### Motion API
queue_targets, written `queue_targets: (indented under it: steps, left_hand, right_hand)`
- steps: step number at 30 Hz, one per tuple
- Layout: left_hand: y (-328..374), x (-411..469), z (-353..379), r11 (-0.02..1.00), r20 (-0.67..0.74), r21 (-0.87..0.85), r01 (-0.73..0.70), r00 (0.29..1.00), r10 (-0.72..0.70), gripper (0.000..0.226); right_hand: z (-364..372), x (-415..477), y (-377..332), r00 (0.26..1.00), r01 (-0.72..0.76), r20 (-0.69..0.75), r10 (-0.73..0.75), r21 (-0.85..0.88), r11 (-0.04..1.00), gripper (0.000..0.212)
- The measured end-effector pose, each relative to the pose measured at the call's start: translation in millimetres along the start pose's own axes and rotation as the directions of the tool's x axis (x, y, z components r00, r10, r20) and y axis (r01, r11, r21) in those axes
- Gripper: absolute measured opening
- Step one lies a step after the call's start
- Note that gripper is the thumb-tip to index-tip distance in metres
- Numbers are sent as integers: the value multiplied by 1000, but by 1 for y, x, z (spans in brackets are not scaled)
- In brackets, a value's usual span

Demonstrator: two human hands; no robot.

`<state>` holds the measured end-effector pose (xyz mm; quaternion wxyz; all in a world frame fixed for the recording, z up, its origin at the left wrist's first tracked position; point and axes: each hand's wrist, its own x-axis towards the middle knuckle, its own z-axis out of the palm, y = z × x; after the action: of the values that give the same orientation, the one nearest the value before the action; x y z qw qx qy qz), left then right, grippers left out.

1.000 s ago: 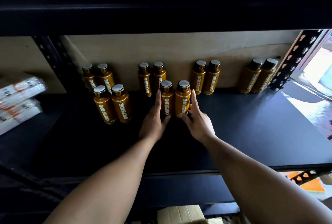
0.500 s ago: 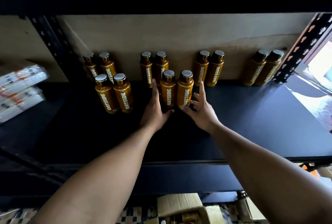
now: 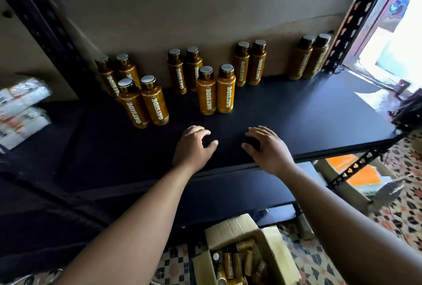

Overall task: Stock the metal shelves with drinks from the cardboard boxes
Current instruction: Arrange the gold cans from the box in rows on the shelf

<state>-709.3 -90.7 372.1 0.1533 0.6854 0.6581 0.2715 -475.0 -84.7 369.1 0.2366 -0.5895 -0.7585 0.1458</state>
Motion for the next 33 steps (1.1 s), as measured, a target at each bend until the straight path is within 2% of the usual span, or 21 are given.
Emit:
queue_targets:
  steps: [4,6,10,12,13,14,15,16,18,20,22,24,27,30,33]
  left_hand:
    - [2,-36,5,995,29,33,-99,995,98,42]
    - [4,-62,10,991,-24,67,-115,993,117,43]
    - [15,-124,37,977,-116,178,-115,984,137,58]
    - [27,-159,58,999,-55,36,-2,998,3,56]
    - [35,-176,70,991,47,-62,115,993,-112,55]
    - [42,-193,84,961,186,-126,245,958,-220,56]
    - [47,-210,99,925,343,-130,358,891,-297,59]
    - [53,-227,114,895,494,-94,437,800,-339,62]
    - [61,-257,144,867,732,17,499,584,-351,70]
    - [63,-278,170,864,847,93,494,417,-330,77]
    - [61,-290,190,844,871,116,523,354,-340,80]
    - [51,-293,211,823,853,114,556,370,-368,77]
    - [25,-287,249,809,814,106,578,417,-404,67]
    - [-19,-279,308,810,803,100,578,434,-408,60]
    - [-81,-283,384,822,812,129,554,417,-409,58]
  right_hand:
    - [21,-58,7,984,35,-174,-32,13,999,48]
    - [27,-84,12,980,85,-178,-85,-5,996,52]
    - [26,-128,20,1000,6,-7,-5,135,991,51]
    - [30,-155,36,975,-134,202,91,210,969,49]
    - [32,-172,47,930,-200,346,121,202,959,49]
    - [36,-190,61,870,-226,477,123,163,960,49]
    - [38,-208,75,799,-212,591,114,100,972,47]
    - [39,-225,89,731,-185,675,99,57,981,44]
    - [35,-256,112,618,-148,781,89,4,989,34]
    - [37,-276,134,567,-155,813,132,-52,987,33]
    - [49,-291,157,560,-208,807,185,-79,975,42]
    - [68,-302,177,556,-280,802,219,-68,958,46]
    - [107,-308,204,530,-345,808,257,-72,936,35]
    - [164,-312,236,541,-412,780,314,-79,908,30]
    - [243,-325,270,526,-514,764,372,-63,856,44]
